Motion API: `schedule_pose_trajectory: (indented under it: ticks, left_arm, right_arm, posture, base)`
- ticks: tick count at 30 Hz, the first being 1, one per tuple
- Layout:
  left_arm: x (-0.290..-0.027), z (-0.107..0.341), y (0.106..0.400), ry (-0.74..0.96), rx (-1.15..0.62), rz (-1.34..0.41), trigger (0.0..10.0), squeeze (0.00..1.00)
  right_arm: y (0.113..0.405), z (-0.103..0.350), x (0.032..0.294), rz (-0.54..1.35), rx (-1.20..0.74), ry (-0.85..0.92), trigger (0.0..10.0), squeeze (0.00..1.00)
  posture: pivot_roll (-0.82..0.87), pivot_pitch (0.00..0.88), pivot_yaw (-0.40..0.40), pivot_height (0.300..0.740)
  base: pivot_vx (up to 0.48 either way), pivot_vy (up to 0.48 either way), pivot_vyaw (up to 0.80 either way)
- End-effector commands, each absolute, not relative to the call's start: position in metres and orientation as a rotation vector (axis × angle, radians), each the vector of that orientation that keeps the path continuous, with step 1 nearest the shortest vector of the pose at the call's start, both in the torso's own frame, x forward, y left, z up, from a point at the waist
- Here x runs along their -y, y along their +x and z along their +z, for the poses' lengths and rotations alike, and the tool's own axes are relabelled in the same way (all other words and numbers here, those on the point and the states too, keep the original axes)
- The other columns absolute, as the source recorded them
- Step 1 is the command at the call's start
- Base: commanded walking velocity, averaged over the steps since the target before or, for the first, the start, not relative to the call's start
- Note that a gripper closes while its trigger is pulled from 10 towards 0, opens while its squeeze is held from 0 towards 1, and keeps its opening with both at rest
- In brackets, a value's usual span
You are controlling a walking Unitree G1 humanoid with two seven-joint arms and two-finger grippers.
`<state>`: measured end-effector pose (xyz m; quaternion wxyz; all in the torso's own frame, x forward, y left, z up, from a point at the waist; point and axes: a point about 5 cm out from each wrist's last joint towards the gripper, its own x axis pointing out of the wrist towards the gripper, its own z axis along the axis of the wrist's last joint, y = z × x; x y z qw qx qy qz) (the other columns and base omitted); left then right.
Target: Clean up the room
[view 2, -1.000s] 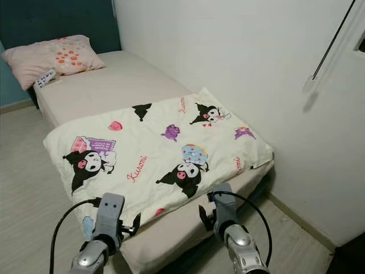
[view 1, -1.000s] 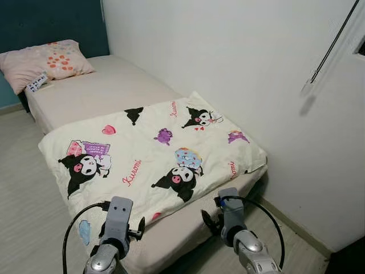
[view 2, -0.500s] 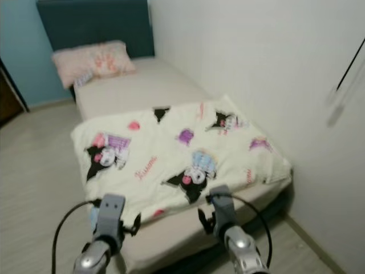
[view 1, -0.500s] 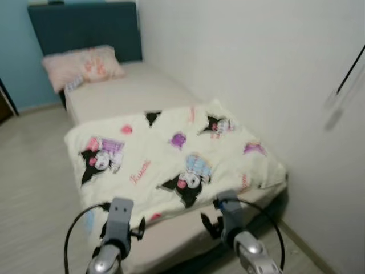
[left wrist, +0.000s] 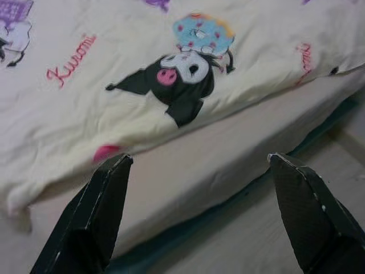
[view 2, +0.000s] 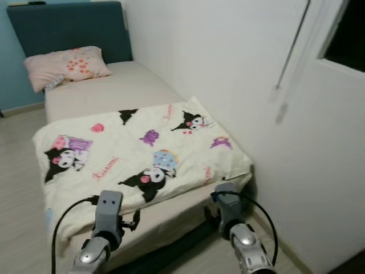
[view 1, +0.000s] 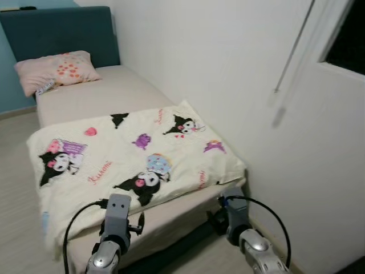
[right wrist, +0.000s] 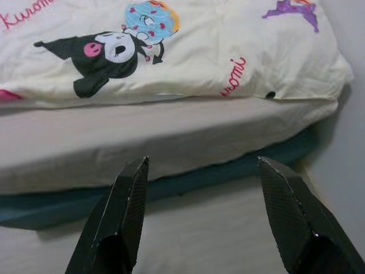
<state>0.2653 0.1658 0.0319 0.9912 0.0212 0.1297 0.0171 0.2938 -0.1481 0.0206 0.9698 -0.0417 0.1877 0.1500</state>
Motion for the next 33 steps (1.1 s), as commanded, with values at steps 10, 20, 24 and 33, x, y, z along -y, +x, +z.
schedule_pose_trajectory:
  ticks: [10, 20, 24, 33]
  left_arm:
    - [-0.1735, 0.0366, 0.2669, 0.061, -0.223, 0.071, 10.0, 0.00]
    - [-0.1696, 0.0371, 0.2672, 0.082, -0.214, 0.046, 10.0, 0.00]
    - [-0.1666, 0.0377, 0.2670, 0.082, -0.208, 0.039, 10.0, 0.00]
    - [-0.1662, 0.0382, 0.2685, 0.079, -0.207, 0.045, 10.0, 0.00]
  right_arm:
    - [0.2929, 0.0204, 0.1458, 0.314, -0.377, -0.077, 10.0, 0.00]
    - [0.2930, 0.0214, 0.1469, 0.313, -0.362, -0.109, 10.0, 0.00]
    - [0.2930, 0.0217, 0.1465, 0.315, -0.358, -0.118, 10.0, 0.00]
    - [0.2943, 0.0229, 0.1452, 0.323, -0.354, -0.115, 10.0, 0.00]
  posture:
    - [-0.04, 0.088, -0.083, 0.740]
    - [-0.03, 0.085, -0.079, 0.740]
    - [-0.03, 0.082, -0.078, 0.740]
    - [-0.03, 0.071, -0.079, 0.740]
  base:
    - [0.000, 0.384, 0.00]
    - [0.000, 0.000, 0.00]
    - [0.000, 0.000, 0.75]
    - [0.000, 0.000, 0.80]
